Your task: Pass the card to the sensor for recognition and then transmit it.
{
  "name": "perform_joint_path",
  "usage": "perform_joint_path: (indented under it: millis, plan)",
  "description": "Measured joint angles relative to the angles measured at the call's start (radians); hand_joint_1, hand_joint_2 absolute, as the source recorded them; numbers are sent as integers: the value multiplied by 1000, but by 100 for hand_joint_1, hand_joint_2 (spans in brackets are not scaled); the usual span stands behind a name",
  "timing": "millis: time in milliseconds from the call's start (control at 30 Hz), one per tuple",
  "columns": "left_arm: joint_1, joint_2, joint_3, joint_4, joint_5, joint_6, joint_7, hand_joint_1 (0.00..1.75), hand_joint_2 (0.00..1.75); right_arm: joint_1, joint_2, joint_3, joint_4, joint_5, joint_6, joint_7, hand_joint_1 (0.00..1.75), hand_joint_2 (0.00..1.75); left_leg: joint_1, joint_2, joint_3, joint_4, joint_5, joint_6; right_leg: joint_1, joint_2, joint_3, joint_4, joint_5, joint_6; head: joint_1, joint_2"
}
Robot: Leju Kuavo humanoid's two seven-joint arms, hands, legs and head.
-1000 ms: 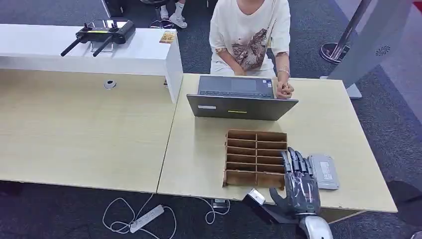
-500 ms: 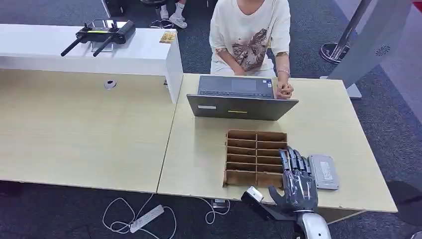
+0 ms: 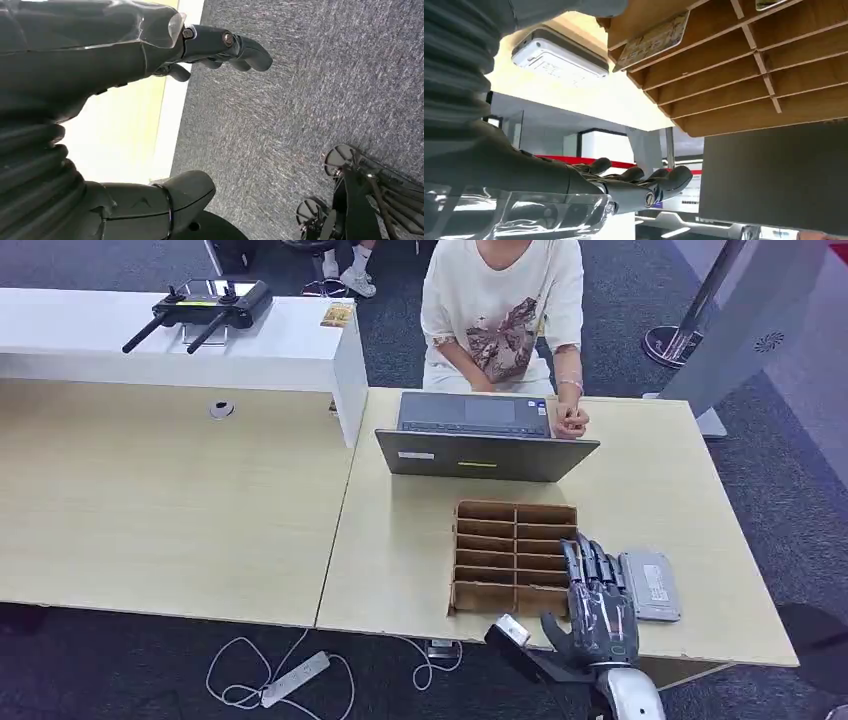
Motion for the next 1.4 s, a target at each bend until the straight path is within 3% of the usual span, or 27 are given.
perform_joint_path:
  millis: [167, 200, 233, 467, 533, 600, 633, 667, 700, 733, 767, 800, 833, 867, 933, 967, 1000, 1067, 1100, 1400]
  plan:
    - [0, 0, 0, 0, -8, -3, -1, 0, 175, 7, 0, -8, 0, 0, -1, 2, 24, 175, 0, 0, 0, 0, 0, 0, 0, 0, 0, 0, 0, 0, 0, 0]
    - [0, 0, 0, 0, -10, -3, 0, 0, 175, 9, 0, -9, 0, 0, -1, 2, 56, 175, 0, 0, 0, 0, 0, 0, 0, 0, 0, 0, 0, 0, 0, 0]
    - [0, 0, 0, 0, -10, -4, -1, 0, 175, 11, 0, -10, 0, 0, -1, 2, 63, 175, 0, 0, 0, 0, 0, 0, 0, 0, 0, 0, 0, 0, 0, 0]
    - [0, 0, -1, 0, -19, -18, -10, 0, 175, 29, 0, -28, 0, -1, 9, 27, 65, 175, 0, 0, 0, 0, 0, 0, 0, 0, 0, 0, 0, 0, 0, 0]
    - [0, 1, -2, 0, -20, -19, -10, 0, 175, 33, 0, -31, 0, -1, 10, 29, 75, 175, 0, 0, 0, 0, 0, 0, 0, 0, 0, 0, 0, 0, 0, 0]
    - [0, 1, -2, 0, -21, -19, -10, 0, 175, 34, 0, -32, 0, -2, 10, 30, 99, 175, 0, 0, 0, 0, 0, 0, 0, 0, 0, 0, 0, 0, 0, 0]
    - [0, 1, -2, 0, -21, -19, -11, 0, 175, 35, 0, -32, 0, -2, 10, 30, 93, 175, 0, 0, 0, 0, 0, 0, 0, 0, 0, 0, 0, 0, 0, 0]
    - [0, 1, -2, 0, -21, -19, -11, 0, 175, 35, 0, -32, 0, -3, 10, 33, 115, 175, 0, 0, 0, 0, 0, 0, 0, 0, 0, 0, 0, 0, 0, 0]
    - [0, 1, -2, 0, -21, -19, -11, 0, 175, 36, 0, -33, 0, -4, 12, 37, 120, 175, 0, 0, 0, 0, 0, 0, 0, 0, 0, 0, 0, 0, 0, 0]
    - [0, 0, -2, 0, -21, -19, -11, 0, 175, 36, 0, -33, 0, -4, 16, 38, 112, 175, 0, 0, 0, 0, 0, 0, 0, 0, 0, 0, 0, 0, 0, 0]
    - [0, 0, -2, 0, -21, -19, -11, 0, 175, 36, 0, -33, 0, -4, 18, 39, 79, 175, 0, 0, 0, 0, 0, 0, 0, 0, 0, 0, 0, 0, 0, 0]
    - [0, 0, -2, 0, -21, -21, -11, 0, 175, 35, 0, -33, 0, -4, 19, 40, 31, 175, 0, 0, 0, 0, 0, 0, 0, 0, 0, 0, 0, 0, 0, 0]
    - [0, 0, -2, 0, -21, -21, -10, 0, 175, 35, 0, -33, 0, -4, 22, 41, 23, 175, 0, 0, 0, 0, 0, 0, 0, 0, 0, 0, 0, 0, 0, 0]
    - [0, 0, -2, 0, -21, -21, -9, 0, 175, 35, 0, -33, 0, -4, 27, 42, 30, 175, 0, 0, 0, 0, 0, 0, 0, 0, 0, 0, 0, 0, 0, 0]
    - [0, 0, -2, 0, -21, -21, -9, 0, 175, 35, 0, -33, 0, -4, 29, 43, 63, 175, 0, 0, 0, 0, 0, 0, 0, 0, 0, 0, 0, 0, 0, 0]
    - [0, 0, -2, 0, -20, -21, -9, 0, 175, 35, 0, -33, 0, -4, 29, 43, 66, 175, 0, 0, 0, 0, 0, 0, 0, 0, 0, 0, 0, 0, 0, 0]
    - [0, 0, -2, 0, -19, -21, -9, 0, 175, 34, 0, -33, 1, -4, 29, 43, 63, 175, 0, 0, 0, 0, 0, 0, 0, 0, 0, 0, 0, 0, 0, 0]
    - [0, 0, -2, 0, -19, -21, -9, 0, 175, 34, 0, -33, 3, -5, 29, 43, 33, 175, 0, 0, 0, 0, 0, 0, 0, 0, 0, 0, 0, 0, 0, 0]
    - [0, 0, -2, 0, -18, -21, -9, 0, 175, 33, 0, -33, 5, -6, 29, 43, 30, 175, 0, 0, 0, 0, 0, 0, 0, 0, 0, 0, 0, 0, 0, 0]
    - [0, 0, -2, 0, -18, -20, -9, 0, 175, 19, -3, -33, 24, -22, 28, 33, 21, 175, 0, 0, 0, 0, 0, 0, 0, 0, 0, 0, 0, 0, 0, 0]
